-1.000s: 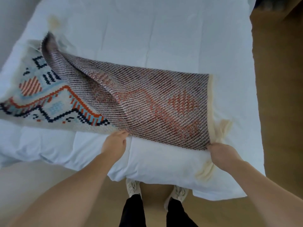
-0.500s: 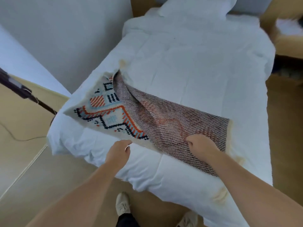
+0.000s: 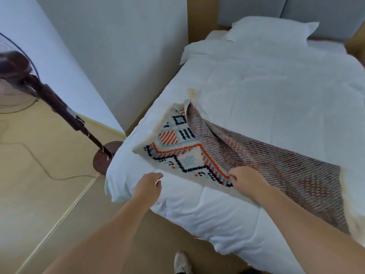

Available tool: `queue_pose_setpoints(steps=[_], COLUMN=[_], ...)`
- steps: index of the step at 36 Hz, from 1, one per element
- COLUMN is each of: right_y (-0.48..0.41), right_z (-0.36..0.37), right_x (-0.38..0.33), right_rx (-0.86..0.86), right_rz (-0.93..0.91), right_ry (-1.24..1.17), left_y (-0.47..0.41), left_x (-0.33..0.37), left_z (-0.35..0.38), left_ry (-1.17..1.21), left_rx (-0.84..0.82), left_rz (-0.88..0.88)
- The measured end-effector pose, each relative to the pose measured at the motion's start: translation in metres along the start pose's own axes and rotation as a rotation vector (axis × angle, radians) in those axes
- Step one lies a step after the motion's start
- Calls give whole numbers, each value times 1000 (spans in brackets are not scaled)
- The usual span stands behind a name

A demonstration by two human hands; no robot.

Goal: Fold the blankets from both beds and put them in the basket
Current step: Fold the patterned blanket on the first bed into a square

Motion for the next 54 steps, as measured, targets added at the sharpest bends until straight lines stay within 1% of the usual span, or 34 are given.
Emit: queue_pose_setpoints(steps=[4, 10, 18, 24, 29, 33, 35, 38, 40, 41, 44, 48, 50, 52, 53, 54], right_y=[-26, -73, -141, -190, -242, -289, -308, -335, -351, -358, -369, -371, -369, -367, -366, -366], right_z=[-5, 6, 7, 13, 40, 98, 127, 156, 168, 175, 188, 190, 187, 185, 183, 181], right_x=[-26, -36, -47, -80, -127, -180, -209, -247, -267, -275, -290, -297, -299, -299, -299, -299], right_rx=[16, -18, -83, -132, -151, -241, -296, -355, -349, -345, -349, -344, -350, -361, -364, -366], right_rz=[-18, -34, -44, -44, -63, -101, -108, -76, -60, -46, 3, 56, 68, 84, 92, 99], right_ry=[-13, -44, -11, 37, 69, 75, 92, 60, 41, 26, 4, 42, 42, 38, 36, 32], left_y=[-26, -68, -123, -171, -236, -289, -309, -332, -339, -342, -348, -348, -348, -347, -347, -349], left_x=[-18, -31, -53, -89, -137, -190, -213, -236, -246, -247, -243, -231, -223, -222, -223, -227], left_z=[-19, -25, -41, -53, -53, -39, -28, -3, 11, 15, 17, 9, 2, 1, -1, -1], left_ry=[-43, -119, -111, -121, -4, 156, 192, 180, 250, 293, 333, 385, 513, 625, 610, 545], left_rx=[-4, -31, -29, -77, -115, -189, -254, -398, -482, -499, -482, -456, -457, -496, -505, -512], left_rz=[14, 17, -16, -54, -122, -256, -282, -234, -222, -196, -62, 30, 24, -39, -52, -46])
Point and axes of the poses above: each hand's wrist, its own y-axis away from the middle knuckle, its own z-axis out of the palm, x = y × z, the point moved 9 cm from there along -y, towards the middle knuckle, and after that the axes turned 9 degrees about y, right-handed, at the moved point
